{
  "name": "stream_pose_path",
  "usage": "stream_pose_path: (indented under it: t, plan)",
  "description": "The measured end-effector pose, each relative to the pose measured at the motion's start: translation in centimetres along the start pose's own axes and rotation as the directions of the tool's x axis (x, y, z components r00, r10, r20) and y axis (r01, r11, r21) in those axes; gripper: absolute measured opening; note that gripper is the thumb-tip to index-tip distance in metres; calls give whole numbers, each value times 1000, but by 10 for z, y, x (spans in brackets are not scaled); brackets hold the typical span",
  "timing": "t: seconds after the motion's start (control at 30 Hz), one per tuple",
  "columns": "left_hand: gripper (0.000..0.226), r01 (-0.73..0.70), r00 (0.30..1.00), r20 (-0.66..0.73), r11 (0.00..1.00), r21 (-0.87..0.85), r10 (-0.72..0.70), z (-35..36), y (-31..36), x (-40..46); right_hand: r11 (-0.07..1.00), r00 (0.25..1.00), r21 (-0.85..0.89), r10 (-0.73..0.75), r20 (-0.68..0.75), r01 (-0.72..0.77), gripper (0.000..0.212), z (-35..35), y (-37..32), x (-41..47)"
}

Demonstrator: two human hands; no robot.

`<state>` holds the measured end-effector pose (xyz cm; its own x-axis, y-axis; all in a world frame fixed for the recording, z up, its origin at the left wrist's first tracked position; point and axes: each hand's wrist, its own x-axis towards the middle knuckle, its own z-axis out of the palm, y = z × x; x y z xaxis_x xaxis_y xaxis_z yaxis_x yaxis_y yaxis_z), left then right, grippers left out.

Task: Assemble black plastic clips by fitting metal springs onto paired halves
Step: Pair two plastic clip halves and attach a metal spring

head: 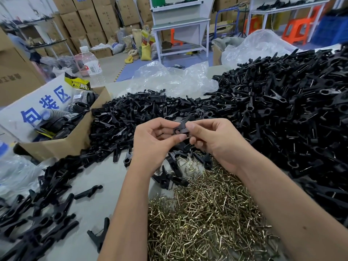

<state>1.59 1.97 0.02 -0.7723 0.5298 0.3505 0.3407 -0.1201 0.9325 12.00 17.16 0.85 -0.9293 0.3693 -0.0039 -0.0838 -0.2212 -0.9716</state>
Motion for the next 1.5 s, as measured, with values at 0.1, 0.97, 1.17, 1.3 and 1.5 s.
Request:
stream_pose_path:
  t: [0.1,0.97,1.17,1.3,1.5]
  plan:
    - [30,32,999,-30,997,63,-30,-4,-3,1,1000,993,-16,14,-116,-16,14,-10,-3,4]
    - [27,1,996,84,1000,26,-3,-3,-3,-1,972,935,-227,-126,-330,51,9,-1,-1,0]
    - [26,-1,997,76,999,38,-2,-3,-5,-1,956,922,-282,-174,-345,74,11,2,-1,-1]
    - [26,10,997,80,1000,-3,-10,-6,-4,-2,967,938,-247,-137,-320,58,12,2,-2,-2]
    - [26,9,996,89,998,-66,-3,-5,0,-2,991,954,-124,-92,-285,58,13,4,-2,-3]
